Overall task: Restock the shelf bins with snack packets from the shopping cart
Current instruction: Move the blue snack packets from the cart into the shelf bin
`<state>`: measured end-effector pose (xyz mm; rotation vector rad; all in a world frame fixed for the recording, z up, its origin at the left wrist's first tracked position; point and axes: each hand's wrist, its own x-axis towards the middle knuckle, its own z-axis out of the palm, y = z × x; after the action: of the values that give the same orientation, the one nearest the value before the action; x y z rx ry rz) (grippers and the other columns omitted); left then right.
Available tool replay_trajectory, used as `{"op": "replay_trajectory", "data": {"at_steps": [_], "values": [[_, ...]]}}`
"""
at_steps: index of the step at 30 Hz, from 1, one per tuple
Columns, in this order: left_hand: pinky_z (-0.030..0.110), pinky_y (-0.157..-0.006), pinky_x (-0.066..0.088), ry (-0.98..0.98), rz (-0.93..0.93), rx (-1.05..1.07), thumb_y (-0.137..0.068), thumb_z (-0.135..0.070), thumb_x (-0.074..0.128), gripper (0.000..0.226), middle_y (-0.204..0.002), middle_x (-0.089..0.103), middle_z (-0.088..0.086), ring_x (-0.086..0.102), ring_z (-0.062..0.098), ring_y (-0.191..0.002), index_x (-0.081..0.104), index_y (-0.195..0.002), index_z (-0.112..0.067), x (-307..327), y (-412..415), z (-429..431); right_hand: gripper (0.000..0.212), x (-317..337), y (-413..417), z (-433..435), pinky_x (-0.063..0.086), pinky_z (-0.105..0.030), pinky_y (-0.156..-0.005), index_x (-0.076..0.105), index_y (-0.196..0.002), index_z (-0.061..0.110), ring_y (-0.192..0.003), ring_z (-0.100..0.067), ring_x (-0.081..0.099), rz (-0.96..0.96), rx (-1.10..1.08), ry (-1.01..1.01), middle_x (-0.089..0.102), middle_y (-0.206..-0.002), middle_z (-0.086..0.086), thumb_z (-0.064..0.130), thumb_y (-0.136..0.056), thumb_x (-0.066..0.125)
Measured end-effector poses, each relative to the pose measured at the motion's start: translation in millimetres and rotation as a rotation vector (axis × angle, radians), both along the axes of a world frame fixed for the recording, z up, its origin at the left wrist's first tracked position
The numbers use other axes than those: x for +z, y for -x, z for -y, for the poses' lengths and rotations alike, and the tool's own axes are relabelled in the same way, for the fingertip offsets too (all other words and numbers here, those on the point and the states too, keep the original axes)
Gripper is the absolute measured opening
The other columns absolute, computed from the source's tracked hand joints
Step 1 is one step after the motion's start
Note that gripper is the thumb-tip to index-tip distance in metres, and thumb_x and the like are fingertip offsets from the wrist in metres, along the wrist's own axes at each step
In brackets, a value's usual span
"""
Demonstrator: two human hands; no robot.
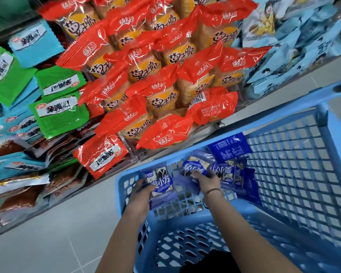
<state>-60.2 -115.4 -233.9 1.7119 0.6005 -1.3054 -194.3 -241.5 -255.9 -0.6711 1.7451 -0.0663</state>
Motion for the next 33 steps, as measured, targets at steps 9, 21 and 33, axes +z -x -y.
{"op": "replay_trajectory", "data": {"at_steps": [9,21,33], "values": [[0.042,-0.096,0.047,0.164,-0.064,-0.162,-0.091,-0.028,0.063,0.038,-0.111,0.063,0.001,0.059,0.020,-0.103,0.049,-0.125,-0.019,12,37,9,0.061,44,14,-40,0.046,-0.022,-0.043,0.029,-0.118,0.016,-0.039,-0.012,0.045,0.328,-0.409,-0.075,0.054,-0.053,-0.003,0.003,-0.077,0.073],[0.040,-0.083,0.055,0.155,-0.020,-0.501,-0.073,-0.022,0.080,0.058,-0.120,0.061,-0.003,0.068,0.012,-0.091,0.051,-0.122,-0.028,13,25,-7,0.039,34,44,-21,0.047,-0.021,-0.079,0.058,-0.111,0.019,-0.094,-0.011,0.054,0.209,0.841,0.210,0.055,-0.094,0.008,0.024,-0.077,0.075],[0.033,-0.092,0.037,0.172,-0.057,-0.165,-0.085,-0.024,0.070,0.032,-0.106,0.064,-0.014,0.057,0.008,-0.099,0.051,-0.109,-0.032,17,41,3,0.032,26,26,-34,0.045,-0.026,-0.059,0.048,-0.076,0.024,-0.068,-0.020,0.056,-0.003,0.710,0.302,0.057,-0.068,0.002,0.053,-0.090,0.046]]}}
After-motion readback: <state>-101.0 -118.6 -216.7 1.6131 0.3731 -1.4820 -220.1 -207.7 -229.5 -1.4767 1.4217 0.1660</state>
